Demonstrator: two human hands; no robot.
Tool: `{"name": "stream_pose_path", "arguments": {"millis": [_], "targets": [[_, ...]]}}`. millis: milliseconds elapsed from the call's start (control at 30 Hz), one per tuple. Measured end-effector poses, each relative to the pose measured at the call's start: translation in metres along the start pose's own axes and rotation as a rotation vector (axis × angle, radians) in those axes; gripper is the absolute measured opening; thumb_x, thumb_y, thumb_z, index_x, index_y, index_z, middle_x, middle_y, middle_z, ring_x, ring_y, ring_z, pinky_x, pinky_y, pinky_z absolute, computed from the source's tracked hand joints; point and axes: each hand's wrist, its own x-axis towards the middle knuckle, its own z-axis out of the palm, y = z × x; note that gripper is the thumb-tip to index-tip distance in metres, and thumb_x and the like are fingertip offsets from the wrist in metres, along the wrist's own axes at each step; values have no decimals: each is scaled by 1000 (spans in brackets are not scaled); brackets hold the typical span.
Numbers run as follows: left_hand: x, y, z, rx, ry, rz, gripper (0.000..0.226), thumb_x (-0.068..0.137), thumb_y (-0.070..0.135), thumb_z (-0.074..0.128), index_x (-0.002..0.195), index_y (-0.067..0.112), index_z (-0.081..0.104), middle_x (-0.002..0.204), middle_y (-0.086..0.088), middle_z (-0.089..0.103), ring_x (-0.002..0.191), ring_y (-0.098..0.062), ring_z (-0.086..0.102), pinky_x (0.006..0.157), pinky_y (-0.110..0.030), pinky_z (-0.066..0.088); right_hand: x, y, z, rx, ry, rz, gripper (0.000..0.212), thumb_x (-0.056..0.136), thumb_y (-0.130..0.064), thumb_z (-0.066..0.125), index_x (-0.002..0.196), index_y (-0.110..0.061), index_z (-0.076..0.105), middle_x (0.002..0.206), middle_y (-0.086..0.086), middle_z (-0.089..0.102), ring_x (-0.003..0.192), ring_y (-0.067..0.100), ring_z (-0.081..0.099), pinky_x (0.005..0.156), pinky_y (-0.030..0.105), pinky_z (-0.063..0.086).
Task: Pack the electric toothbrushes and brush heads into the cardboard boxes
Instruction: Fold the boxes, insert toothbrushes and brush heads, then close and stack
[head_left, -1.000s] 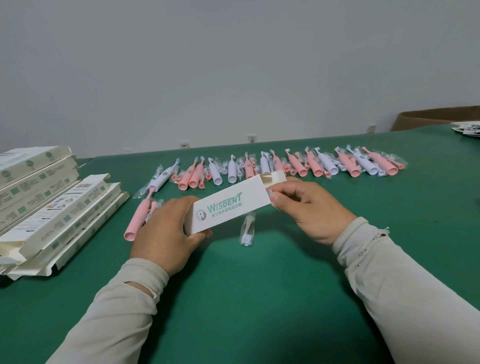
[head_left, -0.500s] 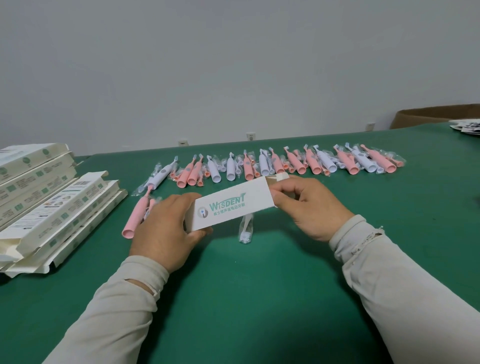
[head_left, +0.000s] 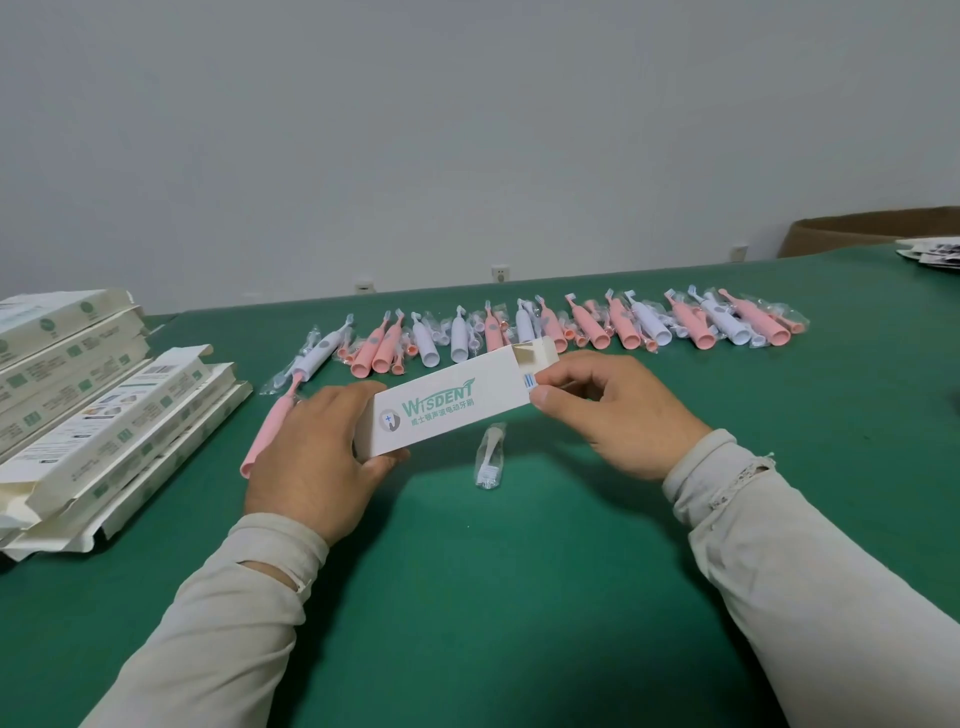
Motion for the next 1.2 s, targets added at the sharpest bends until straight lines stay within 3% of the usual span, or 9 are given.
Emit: {"name": "stream_pose_path", "arguments": {"millis": [167, 333, 467, 600, 733, 1067, 1200], "targets": [[0, 0, 0, -7, -4, 14, 57, 79, 43, 77, 129, 39, 50, 117, 11, 57, 107, -17, 50, 83, -41, 49, 1, 0, -1, 32, 7, -6, 14, 91, -28, 69, 78, -30, 72, 70, -23, 64, 65, -4, 53, 71, 17, 43], [0, 1, 0, 14, 1, 27, 54, 79, 43, 77, 127, 41, 51, 117, 13, 57, 107, -15, 49, 80, -39, 47, 0, 0, -9, 30, -99, 62, 13, 92, -26, 69, 81, -25, 74, 67, -21, 65, 65, 0, 54, 76, 23, 45], [-1, 0, 0, 43, -7, 26, 55, 79, 44, 77, 127, 43, 50, 119, 14, 56, 111, -15, 48, 80, -39, 48, -1, 1, -7, -70, -103, 51, 9, 91, -26, 71, 83, -26, 74, 71, -28, 65, 64, -6, 53, 73, 18, 43], [-1, -1, 0, 44, -30, 40, 56, 79, 44, 76, 128, 43, 50, 122, 15, 56, 113, -14, 48, 85, -42, 50, -2, -1, -12, -183, -125, -2, 8, 89, -25, 73, 81, -23, 75, 84, -12, 65, 75, 6, 57, 78, 21, 46], [-1, -2, 1, 38, -45, 53, 54, 80, 44, 75, 128, 43, 50, 123, 16, 56, 113, -15, 48, 87, -44, 50, -4, -2, -14, -282, -163, -57, 9, 89, -24, 73, 80, -27, 74, 88, -7, 61, 82, 8, 58, 79, 20, 45], [-1, -2, 2, 33, -33, 53, 54, 80, 43, 75, 128, 42, 50, 124, 13, 57, 114, -15, 48, 86, -43, 49, -5, -1, -5, -184, -111, -43, 5, 90, -21, 71, 87, -22, 75, 84, -14, 57, 74, -6, 54, 74, 11, 41], [-1, 0, 3, 2, -38, 58, 53, 80, 42, 75, 127, 40, 51, 121, 13, 58, 110, -13, 48, 87, -41, 49, -6, -6, -3, -150, -101, -73, 21, 91, -18, 69, 82, -37, 72, 95, -2, 58, 78, -5, 53, 74, 5, 39]]}}
